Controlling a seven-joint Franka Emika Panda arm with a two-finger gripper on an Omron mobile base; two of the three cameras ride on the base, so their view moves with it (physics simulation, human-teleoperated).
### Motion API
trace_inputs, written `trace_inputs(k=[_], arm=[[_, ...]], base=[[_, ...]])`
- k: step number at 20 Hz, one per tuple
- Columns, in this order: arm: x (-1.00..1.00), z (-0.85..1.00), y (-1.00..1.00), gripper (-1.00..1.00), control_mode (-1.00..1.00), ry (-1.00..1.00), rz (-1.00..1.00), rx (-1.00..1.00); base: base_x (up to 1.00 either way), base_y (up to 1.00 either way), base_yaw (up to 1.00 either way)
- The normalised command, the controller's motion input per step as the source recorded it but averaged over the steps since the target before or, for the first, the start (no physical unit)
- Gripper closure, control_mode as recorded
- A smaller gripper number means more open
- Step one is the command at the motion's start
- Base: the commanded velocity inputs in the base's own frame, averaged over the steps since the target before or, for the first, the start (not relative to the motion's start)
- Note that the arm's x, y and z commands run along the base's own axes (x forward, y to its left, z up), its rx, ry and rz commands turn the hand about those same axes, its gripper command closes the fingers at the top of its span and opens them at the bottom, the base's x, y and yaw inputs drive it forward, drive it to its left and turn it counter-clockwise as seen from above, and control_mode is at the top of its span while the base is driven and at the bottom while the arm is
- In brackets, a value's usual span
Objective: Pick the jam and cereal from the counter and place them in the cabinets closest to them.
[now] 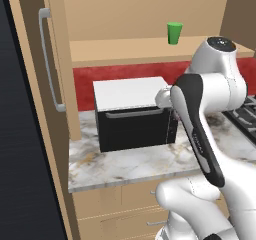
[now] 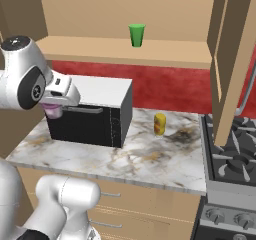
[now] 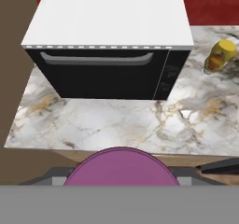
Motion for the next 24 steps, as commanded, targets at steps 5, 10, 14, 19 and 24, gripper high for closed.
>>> trace_inputs(k=[5,10,14,19,24], arm=[[0.02,0.4,0.0,1.0,-1.0,-0.04,0.0,0.0],[0.11,0.36,0.01,1.0,-1.0,-0.04,0.0,0.0],[0.21,0.36,0.06,1.0,-1.0,-0.03,0.0,0.0],[0.25,0.33,0.05,1.0,-1.0,-0.01,0.0,0.0],[0.23,0.36,0.03,1.0,-1.0,-0.04,0.0,0.0]], base=[[0.0,0.0,0.0],[0.0,0.0,0.0],[0.0,0.0,0.0],[0.0,0.0,0.0],[0.0,0.0,0.0]])
